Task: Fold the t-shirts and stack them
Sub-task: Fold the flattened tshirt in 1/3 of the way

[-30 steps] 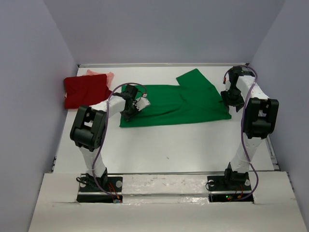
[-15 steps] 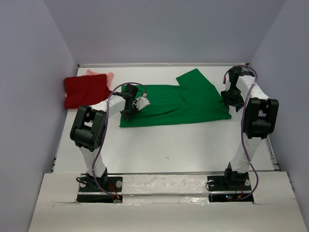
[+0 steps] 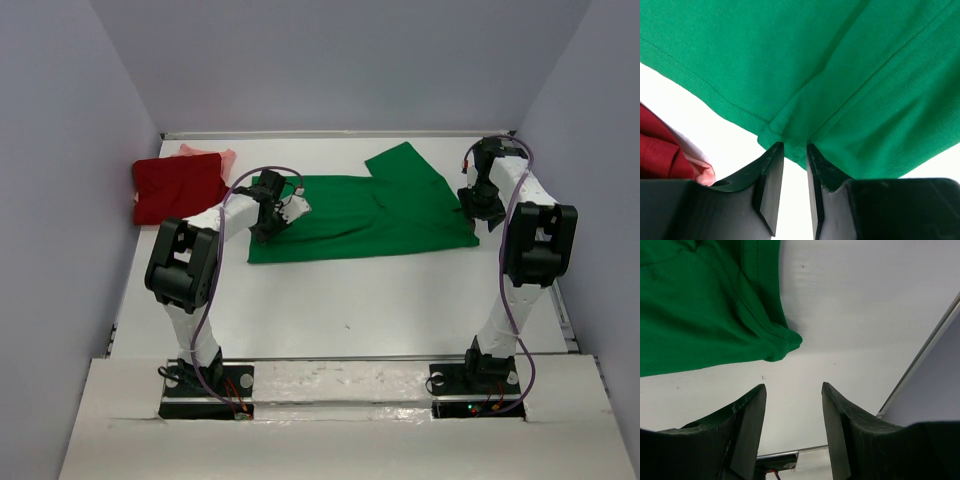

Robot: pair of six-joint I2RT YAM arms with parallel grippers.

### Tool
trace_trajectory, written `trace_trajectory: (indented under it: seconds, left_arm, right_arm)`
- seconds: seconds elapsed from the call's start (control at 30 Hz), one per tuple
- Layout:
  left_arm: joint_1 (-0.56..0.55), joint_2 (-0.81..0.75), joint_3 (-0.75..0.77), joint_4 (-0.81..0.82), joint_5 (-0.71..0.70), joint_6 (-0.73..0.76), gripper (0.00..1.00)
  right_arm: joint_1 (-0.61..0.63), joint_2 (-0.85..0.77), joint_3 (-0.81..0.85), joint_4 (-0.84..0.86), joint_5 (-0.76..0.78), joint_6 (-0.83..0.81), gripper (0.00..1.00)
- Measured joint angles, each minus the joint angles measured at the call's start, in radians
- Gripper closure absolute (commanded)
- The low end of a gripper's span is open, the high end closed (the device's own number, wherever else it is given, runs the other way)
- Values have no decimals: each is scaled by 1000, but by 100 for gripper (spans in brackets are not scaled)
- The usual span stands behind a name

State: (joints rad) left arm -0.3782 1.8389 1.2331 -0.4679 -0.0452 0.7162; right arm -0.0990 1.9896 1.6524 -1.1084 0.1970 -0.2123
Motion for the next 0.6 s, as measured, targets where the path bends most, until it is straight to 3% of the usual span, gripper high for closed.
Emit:
trace_trajectory:
  seconds: [0.6]
  left_arm:
    - [0, 5, -9, 8, 2, 0, 64]
  right_arm:
    - [0, 0, 0, 1, 1, 0, 46]
